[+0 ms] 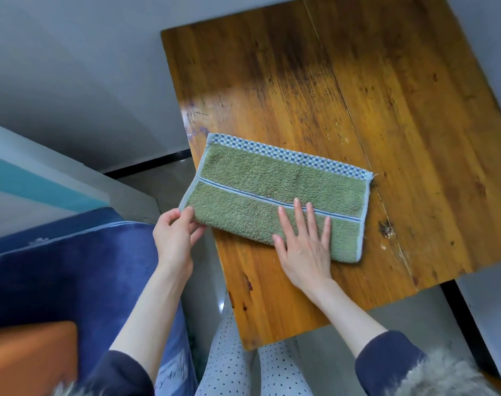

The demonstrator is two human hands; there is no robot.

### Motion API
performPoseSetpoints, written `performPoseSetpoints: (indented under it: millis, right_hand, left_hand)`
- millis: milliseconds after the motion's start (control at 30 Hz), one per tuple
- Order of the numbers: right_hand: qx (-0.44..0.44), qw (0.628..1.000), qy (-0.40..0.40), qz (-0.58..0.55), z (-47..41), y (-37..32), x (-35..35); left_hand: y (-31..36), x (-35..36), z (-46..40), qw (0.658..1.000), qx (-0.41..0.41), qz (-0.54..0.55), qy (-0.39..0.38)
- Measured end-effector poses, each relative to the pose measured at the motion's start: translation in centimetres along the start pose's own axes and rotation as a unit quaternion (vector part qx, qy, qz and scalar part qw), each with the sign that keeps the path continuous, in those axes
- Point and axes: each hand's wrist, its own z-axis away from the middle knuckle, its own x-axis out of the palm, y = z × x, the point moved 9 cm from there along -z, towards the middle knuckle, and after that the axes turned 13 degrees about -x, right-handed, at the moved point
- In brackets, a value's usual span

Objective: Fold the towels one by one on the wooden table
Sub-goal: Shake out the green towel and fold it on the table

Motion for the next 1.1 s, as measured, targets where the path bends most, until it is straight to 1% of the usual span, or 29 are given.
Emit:
performPoseSetpoints:
  millis: [100,200,267,333,400,433,467,533,600,633,667,700,767,833,900,933,967,1000,1067,1100]
  right_hand:
    - [-0.008,1.0,0.0,-0.025,-0.8,-0.2,-0.3]
    - [-0.035,0.998,0.001,-0.06,-0.8,0.1,-1.1]
    - [-0.05,0.99,0.033,-0.13,-0.2,0.6,-2.1]
    - [-0.02,0.963,0.091,-0.253,0.8,2.2,-3.5]
    - [0.049,0.919,0.153,-0.361,2.2,4.8,-4.5]
    - [0.091,0.89,0.174,-0.413,2.9,6.3,-4.6]
    - [0.133,0.85,0.184,-0.474,3.6,7.6,-4.4]
    - [0.199,0.753,0.186,-0.599,5.0,9.5,-3.4]
    - [0.233,0.67,0.184,-0.681,6.0,10.9,-2.8]
    - [0.24,0.639,0.178,-0.709,6.4,11.4,-2.6]
    - [0.245,0.618,0.169,-0.728,6.6,11.7,-2.3]
    - [0.246,0.607,0.158,-0.739,6.7,12.0,-2.2]
    - [0.243,0.61,0.136,-0.742,6.6,12.3,-2.0]
    - [0.24,0.623,0.118,-0.735,6.0,12.5,-2.1]
    - [0.243,0.639,0.118,-0.72,5.0,12.8,-2.5]
    - [0.248,0.655,0.128,-0.702,4.6,13.1,-2.8]
    - [0.255,0.682,0.146,-0.67,4.2,13.6,-3.2]
    - [0.256,0.721,0.166,-0.622,3.8,14.2,-3.8]
    - [0.229,0.799,0.195,-0.52,2.5,14.7,-5.6]
    - [0.209,0.829,0.197,-0.48,1.7,14.6,-6.3]
  left_hand:
    - [2.1,1.6,1.0,0.999,0.03,0.014,-0.003]
    - [4.4,3.5,2.3,0.998,0.065,-0.003,0.02]
    - [5.9,4.9,3.6,0.993,0.11,-0.02,0.025]
    - [7.2,6.6,5.6,0.979,0.189,-0.071,0.02]
    - [7.8,9.3,8.7,0.944,0.29,-0.154,-0.012]
    - [7.5,10.9,10.4,0.922,0.334,-0.192,-0.042]
    - [6.7,12.6,12.1,0.9,0.367,-0.223,-0.082]
    - [3.9,15.8,14.6,0.846,0.416,-0.298,-0.151]
    - [0.4,18.5,16.1,0.776,0.464,-0.39,-0.177]
    - [-1.4,19.4,16.2,0.745,0.478,-0.43,-0.179]
    - [-3.1,20.2,16.1,0.72,0.483,-0.465,-0.181]
    - [-4.6,20.7,15.9,0.7,0.48,-0.495,-0.187]
    - [-7.0,21.4,15.4,0.661,0.476,-0.542,-0.206]
    - [-8.2,21.6,15.0,0.635,0.485,-0.563,-0.213]
    - [-8.6,21.5,14.9,0.611,0.509,-0.574,-0.195]
    - [-8.6,21.3,14.9,0.594,0.529,-0.581,-0.172]
    - [-8.6,21.1,14.8,0.578,0.543,-0.592,-0.143]
    - [-8.5,20.8,14.7,0.567,0.549,-0.604,-0.112]
    - [-8.1,20.4,14.1,0.562,0.545,-0.619,-0.064]
    - [-8.0,20.4,13.9,0.559,0.541,-0.627,-0.048]
